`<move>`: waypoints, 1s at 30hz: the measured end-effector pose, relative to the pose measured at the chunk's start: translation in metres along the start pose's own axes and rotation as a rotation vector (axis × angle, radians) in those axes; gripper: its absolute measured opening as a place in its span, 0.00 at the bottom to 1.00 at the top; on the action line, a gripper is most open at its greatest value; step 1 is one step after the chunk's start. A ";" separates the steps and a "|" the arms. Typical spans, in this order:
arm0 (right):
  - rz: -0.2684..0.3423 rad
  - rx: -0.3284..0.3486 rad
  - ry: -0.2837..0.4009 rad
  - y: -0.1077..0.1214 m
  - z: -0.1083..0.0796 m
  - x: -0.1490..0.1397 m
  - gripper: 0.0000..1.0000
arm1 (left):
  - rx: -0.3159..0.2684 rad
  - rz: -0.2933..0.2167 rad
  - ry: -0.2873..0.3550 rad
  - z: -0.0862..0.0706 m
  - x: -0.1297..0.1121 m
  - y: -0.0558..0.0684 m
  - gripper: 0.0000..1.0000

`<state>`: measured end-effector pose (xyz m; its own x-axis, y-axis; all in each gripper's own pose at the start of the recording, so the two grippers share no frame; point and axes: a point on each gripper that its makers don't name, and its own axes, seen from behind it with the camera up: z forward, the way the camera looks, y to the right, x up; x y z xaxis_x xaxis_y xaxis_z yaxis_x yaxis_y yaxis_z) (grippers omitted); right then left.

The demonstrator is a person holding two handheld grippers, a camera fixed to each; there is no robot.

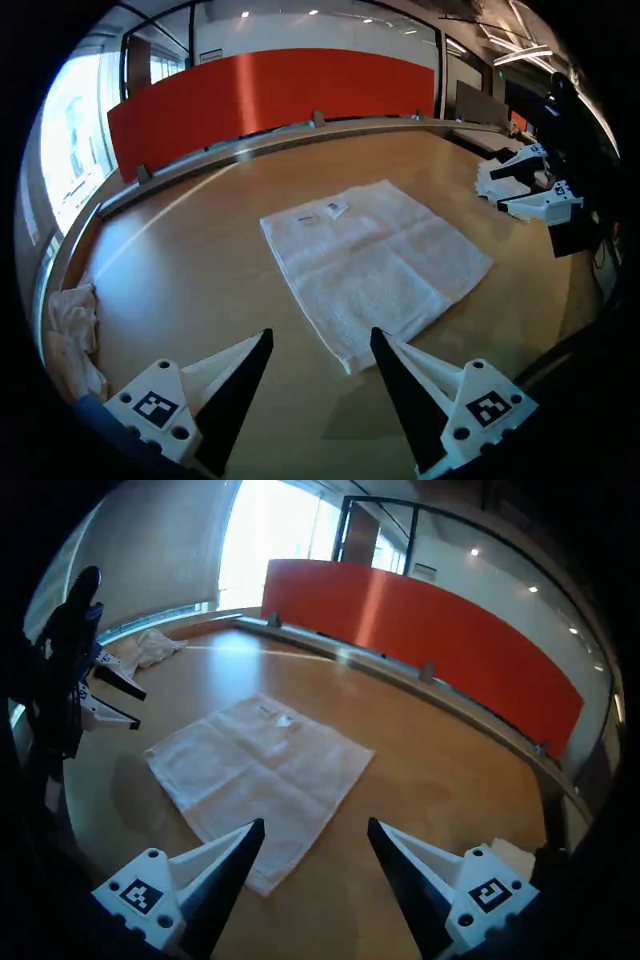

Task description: Fold towel

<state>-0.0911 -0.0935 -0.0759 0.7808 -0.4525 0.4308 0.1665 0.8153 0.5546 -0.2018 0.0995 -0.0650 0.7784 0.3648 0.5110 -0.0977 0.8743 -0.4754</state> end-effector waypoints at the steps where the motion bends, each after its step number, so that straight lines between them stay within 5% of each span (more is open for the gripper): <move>1: 0.001 0.005 -0.009 -0.002 0.002 -0.004 1.00 | -0.005 -0.002 -0.007 0.002 -0.003 0.002 0.90; 17: 0.033 0.067 -0.125 -0.032 0.019 -0.061 0.97 | -0.062 -0.042 -0.125 0.033 -0.041 0.029 0.90; 30: 0.049 0.095 -0.190 -0.041 0.022 -0.089 0.89 | -0.061 -0.069 -0.175 0.039 -0.055 0.034 0.90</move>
<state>-0.1810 -0.0941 -0.1213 0.6574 -0.4804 0.5805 0.0667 0.8045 0.5903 -0.2723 0.1218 -0.0810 0.6620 0.3588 0.6580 -0.0057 0.8804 -0.4743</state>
